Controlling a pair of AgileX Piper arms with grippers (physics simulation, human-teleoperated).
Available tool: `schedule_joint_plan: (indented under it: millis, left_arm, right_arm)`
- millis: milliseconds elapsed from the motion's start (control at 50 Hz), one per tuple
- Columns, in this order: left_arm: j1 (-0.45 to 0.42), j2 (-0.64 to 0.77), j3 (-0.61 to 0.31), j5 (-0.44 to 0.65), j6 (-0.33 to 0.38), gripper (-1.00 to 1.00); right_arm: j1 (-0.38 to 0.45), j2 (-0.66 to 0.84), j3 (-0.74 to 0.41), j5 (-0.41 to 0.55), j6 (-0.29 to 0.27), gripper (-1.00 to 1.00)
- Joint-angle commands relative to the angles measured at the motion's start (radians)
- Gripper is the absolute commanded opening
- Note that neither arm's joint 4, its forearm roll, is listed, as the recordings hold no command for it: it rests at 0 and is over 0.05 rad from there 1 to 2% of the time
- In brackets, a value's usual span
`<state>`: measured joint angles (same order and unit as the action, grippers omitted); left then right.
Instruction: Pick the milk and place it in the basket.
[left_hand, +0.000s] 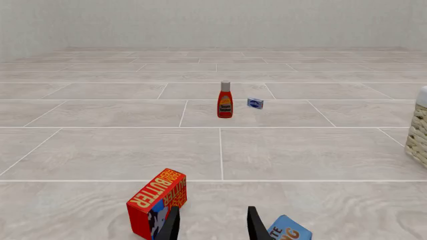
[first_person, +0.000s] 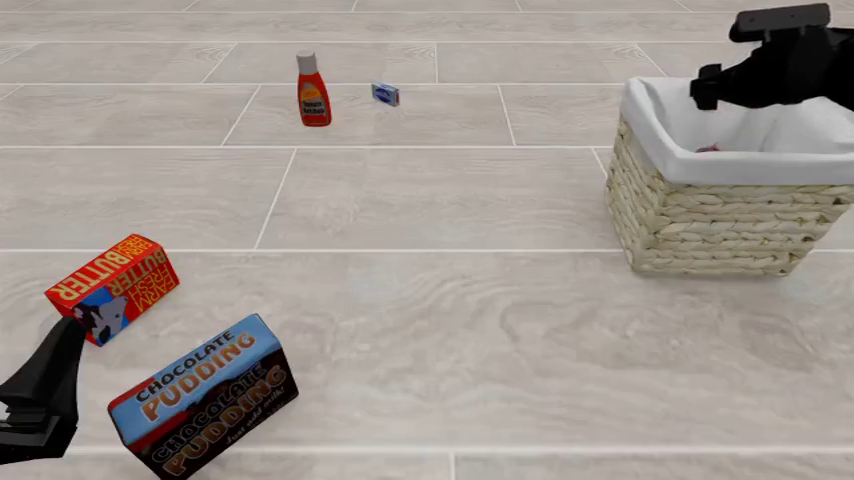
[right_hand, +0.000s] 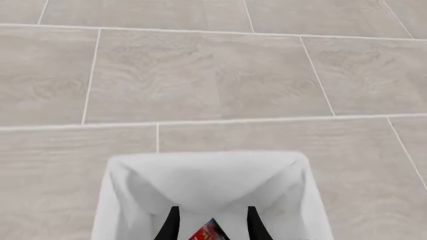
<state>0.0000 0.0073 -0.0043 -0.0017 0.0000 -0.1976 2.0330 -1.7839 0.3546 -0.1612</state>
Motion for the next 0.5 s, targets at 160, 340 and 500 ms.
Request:
schedule_joint_plan:
  millis: [160, 340, 500]
  left_arm:
    - [0.0, 0.0, 0.0, 0.0, 0.0, 1.0]
    - [0.0, 0.0, 0.0, 0.0, 0.0, 1.0]
    - [0.0, 0.0, 0.0, 0.0, 0.0, 1.0]
  right_arm:
    - [0.013, -0.095, 0.043, -0.01, -0.002, 1.0]
    - [0.024, -0.141, 0.077, -0.022, -0.004, 1.0]
    - [0.029, -0.162, 0.088, -0.026, -0.006, 1.0]
